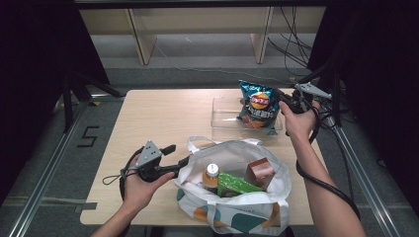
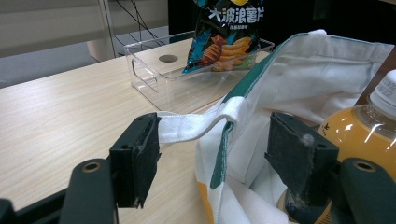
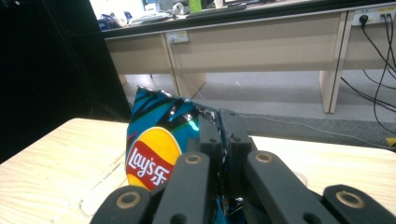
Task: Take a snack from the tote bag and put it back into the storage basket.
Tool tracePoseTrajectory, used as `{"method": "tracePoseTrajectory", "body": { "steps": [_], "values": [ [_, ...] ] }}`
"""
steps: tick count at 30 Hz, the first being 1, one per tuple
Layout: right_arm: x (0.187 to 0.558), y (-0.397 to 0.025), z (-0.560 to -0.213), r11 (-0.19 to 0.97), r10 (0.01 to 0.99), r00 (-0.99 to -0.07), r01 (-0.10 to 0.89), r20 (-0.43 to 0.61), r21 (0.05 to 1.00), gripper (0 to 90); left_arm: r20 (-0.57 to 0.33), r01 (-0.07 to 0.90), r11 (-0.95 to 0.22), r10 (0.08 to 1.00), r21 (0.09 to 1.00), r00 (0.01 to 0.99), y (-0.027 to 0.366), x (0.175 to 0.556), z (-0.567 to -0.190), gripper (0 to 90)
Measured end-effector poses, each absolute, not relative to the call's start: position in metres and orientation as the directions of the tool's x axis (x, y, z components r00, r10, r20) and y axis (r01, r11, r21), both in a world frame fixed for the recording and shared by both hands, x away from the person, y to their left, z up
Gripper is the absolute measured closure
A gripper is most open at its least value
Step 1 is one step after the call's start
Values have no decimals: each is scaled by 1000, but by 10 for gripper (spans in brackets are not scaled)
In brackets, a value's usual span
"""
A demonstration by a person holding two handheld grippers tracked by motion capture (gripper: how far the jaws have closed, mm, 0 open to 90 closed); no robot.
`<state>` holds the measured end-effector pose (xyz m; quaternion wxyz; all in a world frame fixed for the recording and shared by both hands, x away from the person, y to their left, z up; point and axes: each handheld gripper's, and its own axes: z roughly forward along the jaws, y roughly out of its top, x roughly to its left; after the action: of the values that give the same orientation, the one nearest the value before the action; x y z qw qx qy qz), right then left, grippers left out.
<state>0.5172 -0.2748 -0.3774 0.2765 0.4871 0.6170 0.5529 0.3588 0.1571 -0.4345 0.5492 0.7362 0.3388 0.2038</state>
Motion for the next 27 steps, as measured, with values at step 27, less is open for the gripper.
{"method": "tracePoseTrajectory", "body": {
  "steps": [27],
  "values": [
    [531,-271,-379,-69,916,-356,312,184,948,896,-74,270,-164,716,949,694,157,360,-436,338]
  ]
}}
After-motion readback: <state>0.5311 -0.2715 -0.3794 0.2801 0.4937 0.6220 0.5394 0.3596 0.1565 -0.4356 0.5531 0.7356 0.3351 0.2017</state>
